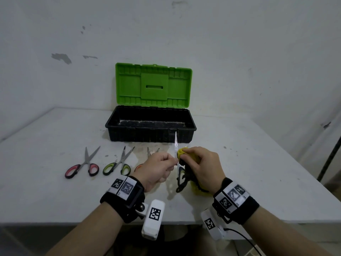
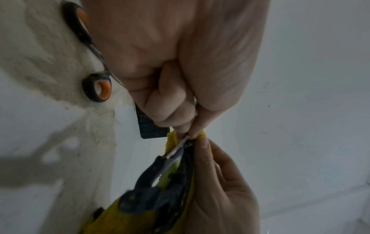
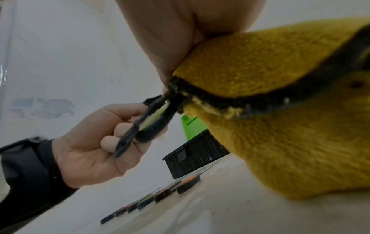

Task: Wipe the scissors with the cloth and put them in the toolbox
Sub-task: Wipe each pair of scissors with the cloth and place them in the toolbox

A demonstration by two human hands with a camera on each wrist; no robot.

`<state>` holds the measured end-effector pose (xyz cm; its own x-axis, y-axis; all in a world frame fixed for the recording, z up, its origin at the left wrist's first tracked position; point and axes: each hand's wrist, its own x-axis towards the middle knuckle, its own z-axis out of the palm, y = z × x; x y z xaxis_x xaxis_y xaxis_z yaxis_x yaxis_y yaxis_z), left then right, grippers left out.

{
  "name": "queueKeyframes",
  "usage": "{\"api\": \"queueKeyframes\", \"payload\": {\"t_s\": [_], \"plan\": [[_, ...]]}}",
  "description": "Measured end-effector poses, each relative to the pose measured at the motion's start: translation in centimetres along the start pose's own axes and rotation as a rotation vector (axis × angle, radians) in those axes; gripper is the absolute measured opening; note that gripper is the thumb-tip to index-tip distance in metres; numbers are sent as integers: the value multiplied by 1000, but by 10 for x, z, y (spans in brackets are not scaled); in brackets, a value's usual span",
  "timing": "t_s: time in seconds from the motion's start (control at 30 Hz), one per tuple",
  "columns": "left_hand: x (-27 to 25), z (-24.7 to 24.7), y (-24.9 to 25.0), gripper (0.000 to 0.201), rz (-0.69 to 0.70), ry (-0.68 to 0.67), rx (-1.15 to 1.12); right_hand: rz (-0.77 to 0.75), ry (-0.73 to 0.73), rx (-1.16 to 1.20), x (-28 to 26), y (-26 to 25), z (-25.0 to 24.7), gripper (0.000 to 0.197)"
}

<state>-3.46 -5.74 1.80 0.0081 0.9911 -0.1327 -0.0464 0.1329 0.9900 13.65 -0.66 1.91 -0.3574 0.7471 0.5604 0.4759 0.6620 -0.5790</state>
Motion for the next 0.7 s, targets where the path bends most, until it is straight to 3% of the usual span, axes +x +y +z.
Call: {"api": "queueKeyframes", "payload": {"t_s": [0.23,0.33,0.53,0.7], "plan": [[-3,-4,1,19,23,-9,46,-227,-44,-125,0,6,0,11],[-4,-7,3,24,43,-24,81,-194,-12,-184,11,10,-8,9],[-5,-13,4,26,6,-49,114,67,140,-182,31,24,-39,10],[1,-11,5,20,-36,-19,90,-106,88,-103,8,0,-30,10]]}}
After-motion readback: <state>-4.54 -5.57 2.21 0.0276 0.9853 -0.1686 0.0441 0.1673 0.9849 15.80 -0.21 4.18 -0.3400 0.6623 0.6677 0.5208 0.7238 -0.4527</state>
